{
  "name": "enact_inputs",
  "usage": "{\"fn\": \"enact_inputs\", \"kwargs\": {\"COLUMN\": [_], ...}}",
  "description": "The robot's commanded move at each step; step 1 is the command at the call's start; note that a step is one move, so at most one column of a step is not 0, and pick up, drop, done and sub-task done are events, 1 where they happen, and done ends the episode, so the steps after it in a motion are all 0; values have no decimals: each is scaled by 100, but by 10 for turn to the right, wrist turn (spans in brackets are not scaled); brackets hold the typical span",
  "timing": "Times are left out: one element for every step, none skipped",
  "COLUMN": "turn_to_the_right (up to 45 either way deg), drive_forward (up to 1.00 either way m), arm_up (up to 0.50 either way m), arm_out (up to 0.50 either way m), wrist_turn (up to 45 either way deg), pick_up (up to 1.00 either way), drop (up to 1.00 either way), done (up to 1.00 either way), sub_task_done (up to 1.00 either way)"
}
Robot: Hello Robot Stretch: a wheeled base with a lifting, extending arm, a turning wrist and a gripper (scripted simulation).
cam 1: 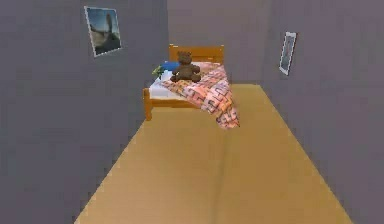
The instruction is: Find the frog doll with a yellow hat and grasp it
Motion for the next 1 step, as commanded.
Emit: {"fn": "enact_inputs", "kwargs": {"turn_to_the_right": [0], "drive_forward": [100], "arm_up": [0], "arm_out": [0], "wrist_turn": [0], "pick_up": [0], "drop": [0], "done": [0], "sub_task_done": [0]}}
